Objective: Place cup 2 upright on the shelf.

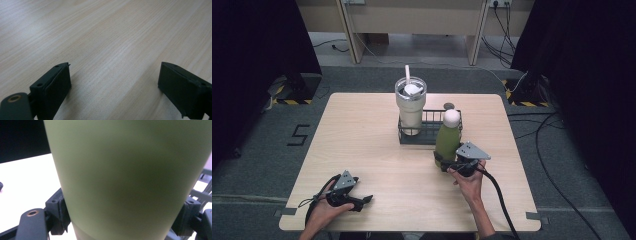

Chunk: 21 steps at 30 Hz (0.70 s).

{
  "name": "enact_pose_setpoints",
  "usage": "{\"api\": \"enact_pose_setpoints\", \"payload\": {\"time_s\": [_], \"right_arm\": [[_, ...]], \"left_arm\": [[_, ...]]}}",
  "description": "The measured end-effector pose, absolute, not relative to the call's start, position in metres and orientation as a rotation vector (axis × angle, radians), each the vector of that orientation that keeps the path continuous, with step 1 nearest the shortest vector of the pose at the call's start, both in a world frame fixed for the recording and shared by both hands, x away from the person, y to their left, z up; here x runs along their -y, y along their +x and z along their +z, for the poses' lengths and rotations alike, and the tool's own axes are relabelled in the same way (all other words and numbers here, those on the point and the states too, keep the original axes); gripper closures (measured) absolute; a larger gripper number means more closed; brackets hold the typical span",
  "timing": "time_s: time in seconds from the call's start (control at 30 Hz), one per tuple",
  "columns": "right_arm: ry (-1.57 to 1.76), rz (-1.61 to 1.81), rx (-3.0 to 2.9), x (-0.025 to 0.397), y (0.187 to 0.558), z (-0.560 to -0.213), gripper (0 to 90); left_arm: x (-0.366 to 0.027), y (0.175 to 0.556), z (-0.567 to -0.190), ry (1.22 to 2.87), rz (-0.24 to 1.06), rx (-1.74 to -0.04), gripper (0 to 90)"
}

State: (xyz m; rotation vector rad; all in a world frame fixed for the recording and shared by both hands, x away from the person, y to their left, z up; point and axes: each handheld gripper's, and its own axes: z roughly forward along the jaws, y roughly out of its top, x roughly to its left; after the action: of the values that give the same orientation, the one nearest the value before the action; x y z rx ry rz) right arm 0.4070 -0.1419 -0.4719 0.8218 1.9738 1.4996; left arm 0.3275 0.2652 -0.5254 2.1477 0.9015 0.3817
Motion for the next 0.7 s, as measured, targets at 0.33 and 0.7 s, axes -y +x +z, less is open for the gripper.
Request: {"api": "enact_pose_setpoints", "payload": {"time_s": [0.33,0.7], "right_arm": [[0.835,1.479,-1.962,0.147,0.413,-0.453,20.9],[0.842,1.471,-1.968,0.151,0.422,-0.429,21.0]], "left_arm": [[-0.265,0.327,-0.525,2.147,0.382,-0.902,10.3],[-0.265,0.327,-0.526,2.145,0.385,-0.902,10.3]]}}
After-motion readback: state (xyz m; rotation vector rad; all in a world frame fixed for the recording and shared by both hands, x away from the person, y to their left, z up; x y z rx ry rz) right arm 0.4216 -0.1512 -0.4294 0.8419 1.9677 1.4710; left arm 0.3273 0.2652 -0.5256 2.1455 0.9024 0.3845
